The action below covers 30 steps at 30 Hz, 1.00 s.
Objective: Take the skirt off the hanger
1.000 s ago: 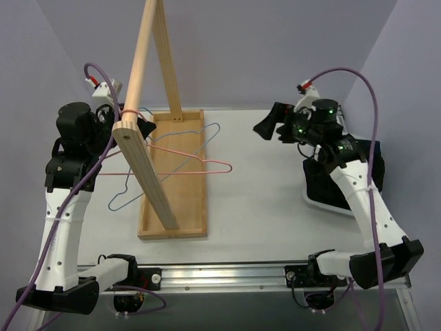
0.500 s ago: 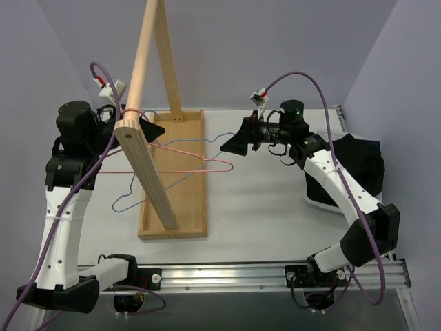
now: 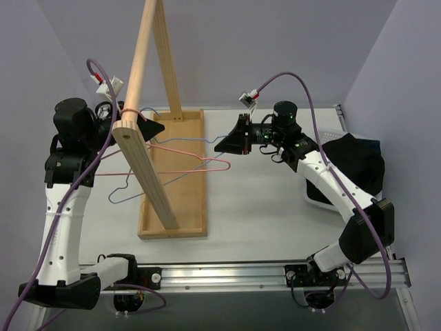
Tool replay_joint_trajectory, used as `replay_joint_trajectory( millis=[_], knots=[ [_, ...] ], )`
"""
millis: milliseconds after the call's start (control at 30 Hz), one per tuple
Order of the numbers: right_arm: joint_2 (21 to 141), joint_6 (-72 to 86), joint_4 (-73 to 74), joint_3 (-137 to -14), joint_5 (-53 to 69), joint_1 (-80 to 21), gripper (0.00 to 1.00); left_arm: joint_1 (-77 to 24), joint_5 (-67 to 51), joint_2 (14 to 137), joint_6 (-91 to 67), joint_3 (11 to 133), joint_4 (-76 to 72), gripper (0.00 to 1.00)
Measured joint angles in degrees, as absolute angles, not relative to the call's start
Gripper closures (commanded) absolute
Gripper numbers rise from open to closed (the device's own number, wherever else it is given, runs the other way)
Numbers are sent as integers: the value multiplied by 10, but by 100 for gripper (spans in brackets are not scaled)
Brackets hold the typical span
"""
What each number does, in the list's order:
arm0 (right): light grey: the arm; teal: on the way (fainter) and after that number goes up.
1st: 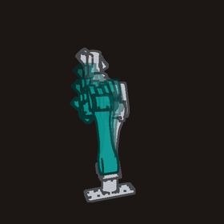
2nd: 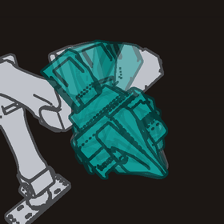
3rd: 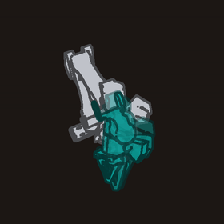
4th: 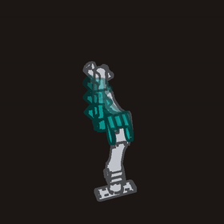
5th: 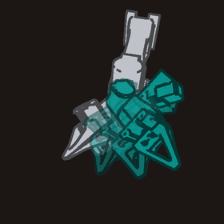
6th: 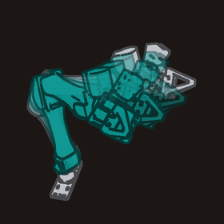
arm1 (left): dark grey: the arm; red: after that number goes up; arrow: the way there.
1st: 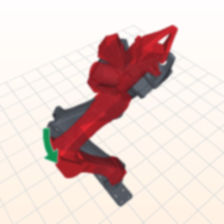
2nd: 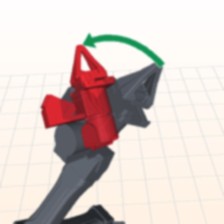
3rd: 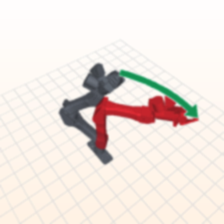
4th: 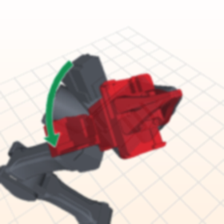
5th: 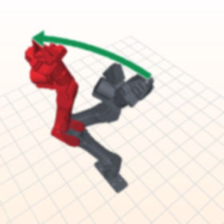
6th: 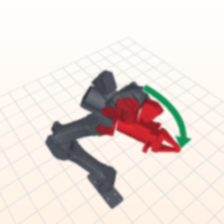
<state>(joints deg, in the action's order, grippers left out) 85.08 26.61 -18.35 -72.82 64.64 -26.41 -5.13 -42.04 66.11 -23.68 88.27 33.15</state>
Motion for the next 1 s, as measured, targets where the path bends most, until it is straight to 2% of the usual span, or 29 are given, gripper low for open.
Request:
replay_joint_trajectory(
  millis=[33, 67, 100, 400, 767, 1000],
  knots=[
    [848, 271, -192, -722, 641, -267, 100, -51, -420, 662, -237, 883, 332, 40],
    [845, 275, -199, -716, 634, -271, 100, -50, -416, 662, -237, 883, 333, 18],
    [842, 278, -205, -714, 627, -276, 100, -50, -415, 663, -236, 884, 336, 6],
    [821, 274, -212, -714, 559, -297, 100, -30, -284, 661, -250, 899, 395, 6],
    [822, 244, -161, -731, 484, -303, 100, -23, -3, 601, -269, 921, 464, 6],
    [870, 200, -110, -868, 451, -337, 100, -21, 180, 512, -281, 898, 476, 6]
  ],
)
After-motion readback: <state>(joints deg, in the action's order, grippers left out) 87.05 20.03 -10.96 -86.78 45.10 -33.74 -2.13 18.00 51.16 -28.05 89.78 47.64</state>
